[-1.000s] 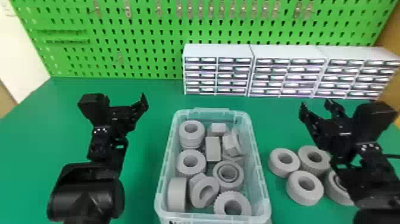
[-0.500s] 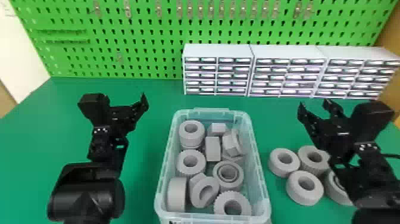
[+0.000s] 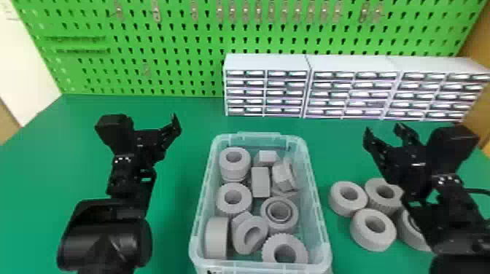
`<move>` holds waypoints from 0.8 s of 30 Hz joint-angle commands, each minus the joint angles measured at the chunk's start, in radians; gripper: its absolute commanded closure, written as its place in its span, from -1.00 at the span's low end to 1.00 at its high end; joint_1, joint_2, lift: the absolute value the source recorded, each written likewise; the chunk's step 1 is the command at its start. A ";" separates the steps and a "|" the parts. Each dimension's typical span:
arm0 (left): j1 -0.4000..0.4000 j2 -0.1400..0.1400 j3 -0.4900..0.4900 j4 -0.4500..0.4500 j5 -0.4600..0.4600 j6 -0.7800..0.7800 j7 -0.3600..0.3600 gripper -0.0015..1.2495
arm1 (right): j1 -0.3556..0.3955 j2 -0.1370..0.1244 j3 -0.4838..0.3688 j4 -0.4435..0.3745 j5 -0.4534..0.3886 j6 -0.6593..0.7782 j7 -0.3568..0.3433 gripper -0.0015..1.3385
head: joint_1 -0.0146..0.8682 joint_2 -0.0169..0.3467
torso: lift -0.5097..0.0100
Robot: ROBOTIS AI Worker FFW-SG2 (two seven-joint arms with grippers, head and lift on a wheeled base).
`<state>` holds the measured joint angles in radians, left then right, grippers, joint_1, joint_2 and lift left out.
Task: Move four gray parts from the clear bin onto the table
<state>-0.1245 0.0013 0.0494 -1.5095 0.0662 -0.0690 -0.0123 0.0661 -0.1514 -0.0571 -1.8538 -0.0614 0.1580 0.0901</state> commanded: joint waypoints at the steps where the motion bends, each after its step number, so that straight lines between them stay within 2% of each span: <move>1: 0.000 0.000 0.003 0.000 0.000 0.000 0.000 -0.85 | -0.008 -0.004 0.011 0.005 0.000 0.000 0.000 -0.09 | 0.60 -0.51 | 0.76; 24: 0.003 0.000 0.004 0.000 0.001 0.000 -0.002 -0.85 | -0.003 0.004 0.008 0.005 -0.002 0.000 0.000 -0.09 | 0.60 -0.51 | 0.76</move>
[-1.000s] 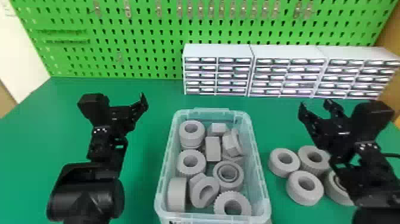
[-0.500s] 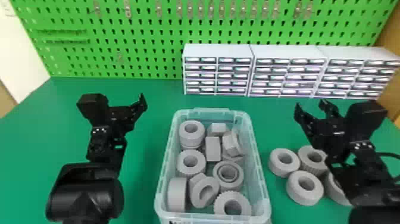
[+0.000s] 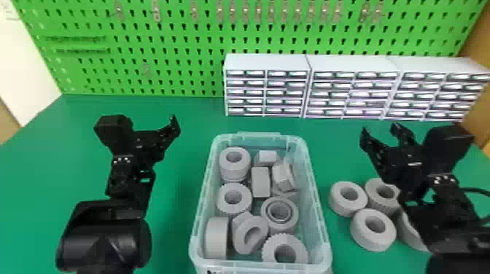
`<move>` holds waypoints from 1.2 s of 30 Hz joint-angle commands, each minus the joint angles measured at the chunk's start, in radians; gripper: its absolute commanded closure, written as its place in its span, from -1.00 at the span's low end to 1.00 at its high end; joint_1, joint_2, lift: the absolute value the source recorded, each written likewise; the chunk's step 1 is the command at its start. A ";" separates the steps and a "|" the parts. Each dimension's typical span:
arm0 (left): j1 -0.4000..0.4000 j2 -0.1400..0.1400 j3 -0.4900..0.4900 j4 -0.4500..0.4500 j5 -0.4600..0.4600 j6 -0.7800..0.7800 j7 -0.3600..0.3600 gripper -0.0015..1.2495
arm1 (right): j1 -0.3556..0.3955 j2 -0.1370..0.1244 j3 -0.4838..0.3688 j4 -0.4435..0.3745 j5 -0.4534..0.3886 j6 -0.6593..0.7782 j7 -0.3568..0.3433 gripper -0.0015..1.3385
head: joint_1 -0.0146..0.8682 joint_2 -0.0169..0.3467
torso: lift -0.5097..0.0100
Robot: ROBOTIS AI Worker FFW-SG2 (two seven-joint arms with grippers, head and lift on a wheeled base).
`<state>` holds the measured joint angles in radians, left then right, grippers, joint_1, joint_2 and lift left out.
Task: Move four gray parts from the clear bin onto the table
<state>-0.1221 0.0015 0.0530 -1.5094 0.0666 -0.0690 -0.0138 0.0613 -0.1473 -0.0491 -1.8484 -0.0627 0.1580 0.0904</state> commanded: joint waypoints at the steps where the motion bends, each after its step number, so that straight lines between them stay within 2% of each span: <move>1: 0.001 0.000 0.001 0.000 0.001 0.000 0.000 -0.85 | 0.002 0.000 -0.002 0.000 -0.002 0.000 0.000 -0.09 | 0.60 -0.51 | 0.76; 16: -0.002 0.000 -0.002 0.000 0.004 0.000 0.000 -0.85 | 0.005 0.006 -0.003 0.000 -0.005 -0.003 0.000 -0.09 | 0.60 -0.51 | 0.76; 36: 0.001 0.000 -0.004 0.000 0.010 0.000 0.000 -0.85 | 0.003 0.002 0.005 0.000 -0.009 -0.005 0.000 -0.09 | 0.60 -0.51 | 0.76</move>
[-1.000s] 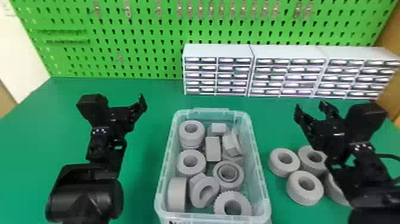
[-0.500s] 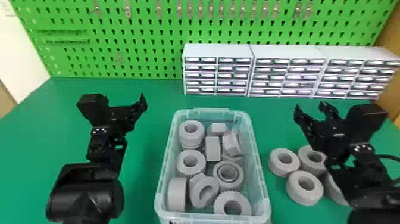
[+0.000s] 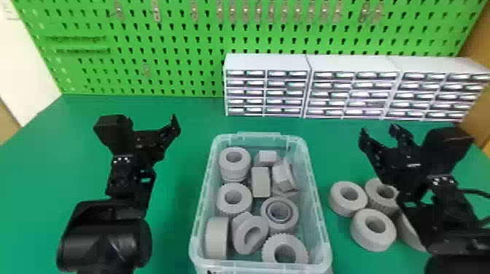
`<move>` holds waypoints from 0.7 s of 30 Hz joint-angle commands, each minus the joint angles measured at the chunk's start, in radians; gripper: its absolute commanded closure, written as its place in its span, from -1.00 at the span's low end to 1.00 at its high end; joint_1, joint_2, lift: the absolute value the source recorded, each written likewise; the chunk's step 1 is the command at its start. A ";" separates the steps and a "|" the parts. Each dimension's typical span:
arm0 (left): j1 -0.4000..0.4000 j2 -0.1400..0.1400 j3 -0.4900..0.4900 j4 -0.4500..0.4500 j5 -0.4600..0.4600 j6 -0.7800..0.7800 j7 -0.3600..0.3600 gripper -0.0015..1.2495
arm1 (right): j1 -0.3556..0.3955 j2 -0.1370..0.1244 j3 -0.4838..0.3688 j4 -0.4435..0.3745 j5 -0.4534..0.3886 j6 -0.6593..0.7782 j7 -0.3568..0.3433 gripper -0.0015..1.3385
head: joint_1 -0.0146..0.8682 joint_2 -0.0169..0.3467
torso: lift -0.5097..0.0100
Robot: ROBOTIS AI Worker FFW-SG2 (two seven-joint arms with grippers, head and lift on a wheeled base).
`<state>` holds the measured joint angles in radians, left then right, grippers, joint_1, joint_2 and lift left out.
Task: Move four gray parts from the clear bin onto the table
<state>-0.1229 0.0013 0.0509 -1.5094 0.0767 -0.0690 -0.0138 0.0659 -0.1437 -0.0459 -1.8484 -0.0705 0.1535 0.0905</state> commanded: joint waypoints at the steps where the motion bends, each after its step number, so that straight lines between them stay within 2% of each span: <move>1: 0.002 -0.001 -0.002 0.000 0.000 0.000 0.000 -0.85 | -0.002 -0.002 0.001 0.000 -0.002 0.001 0.000 -0.09 | 0.60 -0.51 | 0.76; 21: 0.002 -0.004 -0.002 0.003 0.002 0.000 0.000 -0.85 | -0.003 -0.005 0.003 0.000 -0.006 -0.002 0.000 -0.09 | 0.60 -0.51 | 0.76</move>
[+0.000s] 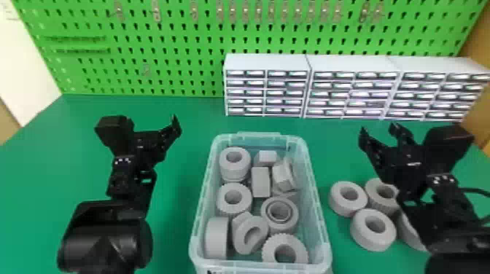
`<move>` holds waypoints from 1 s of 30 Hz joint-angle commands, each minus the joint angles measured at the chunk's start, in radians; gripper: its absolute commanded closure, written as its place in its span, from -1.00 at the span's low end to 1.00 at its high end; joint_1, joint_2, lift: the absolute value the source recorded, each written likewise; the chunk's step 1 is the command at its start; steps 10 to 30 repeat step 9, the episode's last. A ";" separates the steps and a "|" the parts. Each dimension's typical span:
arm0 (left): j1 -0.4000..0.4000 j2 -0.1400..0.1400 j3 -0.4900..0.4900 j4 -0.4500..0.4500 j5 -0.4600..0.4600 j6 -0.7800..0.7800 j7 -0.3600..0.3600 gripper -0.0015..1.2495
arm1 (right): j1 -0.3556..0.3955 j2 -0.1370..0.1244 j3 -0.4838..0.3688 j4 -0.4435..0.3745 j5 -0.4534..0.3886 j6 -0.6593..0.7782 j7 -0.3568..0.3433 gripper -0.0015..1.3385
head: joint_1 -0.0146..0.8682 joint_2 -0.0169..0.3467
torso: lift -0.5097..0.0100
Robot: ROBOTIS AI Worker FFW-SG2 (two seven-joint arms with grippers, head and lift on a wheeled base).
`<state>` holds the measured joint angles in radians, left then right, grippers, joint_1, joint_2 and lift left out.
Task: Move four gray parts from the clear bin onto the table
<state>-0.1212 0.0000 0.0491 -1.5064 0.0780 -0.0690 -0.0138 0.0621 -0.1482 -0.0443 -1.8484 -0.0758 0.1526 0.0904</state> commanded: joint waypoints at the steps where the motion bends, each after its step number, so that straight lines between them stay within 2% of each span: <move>1: 0.000 -0.003 -0.002 0.000 0.000 0.000 0.000 -0.85 | 0.002 -0.001 0.001 0.000 -0.001 -0.001 0.000 -0.09 | 0.60 -0.51 | 0.76; 30: 0.000 -0.003 -0.002 0.002 0.000 0.000 0.000 -0.85 | 0.002 -0.001 0.001 0.000 -0.001 -0.001 0.000 -0.09 | 0.60 -0.51 | 0.76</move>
